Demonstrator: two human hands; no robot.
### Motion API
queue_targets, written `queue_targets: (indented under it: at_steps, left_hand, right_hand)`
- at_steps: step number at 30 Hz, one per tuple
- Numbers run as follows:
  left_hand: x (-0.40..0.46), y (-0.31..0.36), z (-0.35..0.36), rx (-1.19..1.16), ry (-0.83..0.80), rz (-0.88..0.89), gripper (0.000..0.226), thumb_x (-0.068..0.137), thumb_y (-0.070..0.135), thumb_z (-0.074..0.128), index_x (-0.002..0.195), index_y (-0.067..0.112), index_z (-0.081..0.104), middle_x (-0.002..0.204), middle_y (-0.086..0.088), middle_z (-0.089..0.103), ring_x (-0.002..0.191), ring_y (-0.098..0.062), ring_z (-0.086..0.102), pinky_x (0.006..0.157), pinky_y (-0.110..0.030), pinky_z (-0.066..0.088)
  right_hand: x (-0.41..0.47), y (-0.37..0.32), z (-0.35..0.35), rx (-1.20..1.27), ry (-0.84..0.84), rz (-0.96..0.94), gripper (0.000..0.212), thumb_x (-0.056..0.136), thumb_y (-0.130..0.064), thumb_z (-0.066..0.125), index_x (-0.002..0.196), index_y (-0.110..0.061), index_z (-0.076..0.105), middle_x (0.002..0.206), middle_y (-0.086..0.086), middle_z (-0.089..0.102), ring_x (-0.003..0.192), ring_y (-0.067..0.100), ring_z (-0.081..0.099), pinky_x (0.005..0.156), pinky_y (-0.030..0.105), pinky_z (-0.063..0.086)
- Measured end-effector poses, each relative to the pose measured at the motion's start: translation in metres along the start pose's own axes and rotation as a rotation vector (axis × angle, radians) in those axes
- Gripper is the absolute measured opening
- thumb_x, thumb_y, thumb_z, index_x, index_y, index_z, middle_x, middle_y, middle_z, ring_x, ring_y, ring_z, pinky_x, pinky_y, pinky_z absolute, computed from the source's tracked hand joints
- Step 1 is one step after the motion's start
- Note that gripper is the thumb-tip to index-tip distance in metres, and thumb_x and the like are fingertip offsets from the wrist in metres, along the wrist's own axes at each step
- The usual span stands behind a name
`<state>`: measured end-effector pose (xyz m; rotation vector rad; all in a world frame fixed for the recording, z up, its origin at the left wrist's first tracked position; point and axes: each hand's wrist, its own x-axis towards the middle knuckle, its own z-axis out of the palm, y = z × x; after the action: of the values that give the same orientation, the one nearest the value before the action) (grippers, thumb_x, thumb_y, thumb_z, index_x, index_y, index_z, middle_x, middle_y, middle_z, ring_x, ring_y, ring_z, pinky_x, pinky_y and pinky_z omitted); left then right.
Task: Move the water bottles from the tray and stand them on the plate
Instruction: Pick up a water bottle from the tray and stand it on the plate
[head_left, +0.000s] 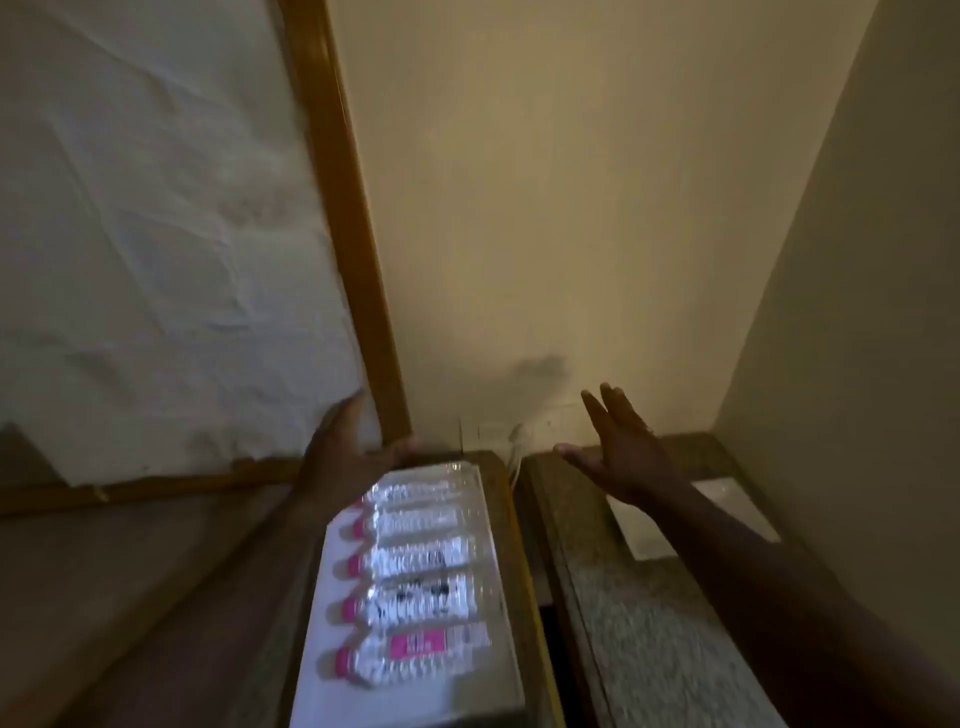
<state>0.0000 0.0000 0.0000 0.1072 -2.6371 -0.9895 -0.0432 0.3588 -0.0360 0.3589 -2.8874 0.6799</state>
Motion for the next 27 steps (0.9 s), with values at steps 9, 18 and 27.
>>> queue_targets:
  at_steps: [9, 18, 27]
  left_hand:
    - [-0.130, -0.062, 0.051, 0.173, -0.479, 0.073, 0.077, 0.056, 0.086, 0.060, 0.103, 0.025, 0.067, 0.100, 0.010, 0.064, 0.095, -0.008, 0.058, 0.081, -0.023, 0.046]
    - [-0.172, -0.090, 0.062, 0.376, -0.571, -0.001, 0.083, 0.073, 0.049, 0.076, 0.143, 0.024, 0.041, 0.146, 0.003, 0.046, 0.131, -0.015, 0.045, 0.102, -0.027, 0.040]
    - [-0.130, -0.040, 0.024, 0.395, -0.619, 0.064, 0.069, 0.061, 0.049, 0.081, 0.123, 0.032, 0.055, 0.118, 0.009, 0.065, 0.100, -0.012, 0.060, 0.073, -0.022, 0.045]
  right_hand:
    - [-0.112, 0.059, 0.101, -0.123, -0.292, 0.180, 0.094, 0.081, -0.082, 0.022, 0.153, -0.022, 0.020, 0.163, 0.013, 0.015, 0.149, 0.032, 0.014, 0.109, 0.059, 0.032]
    - [-0.162, 0.082, 0.144, -0.224, -0.519, 0.193, 0.077, 0.095, -0.064, 0.039, 0.155, -0.024, 0.014, 0.165, 0.012, -0.002, 0.150, 0.034, -0.003, 0.116, 0.054, 0.021]
    - [-0.171, 0.088, 0.155, -0.296, -0.557, 0.170, 0.079, 0.097, -0.064, 0.029, 0.156, -0.023, -0.003, 0.163, 0.016, -0.014, 0.149, 0.034, -0.013, 0.119, 0.053, 0.006]
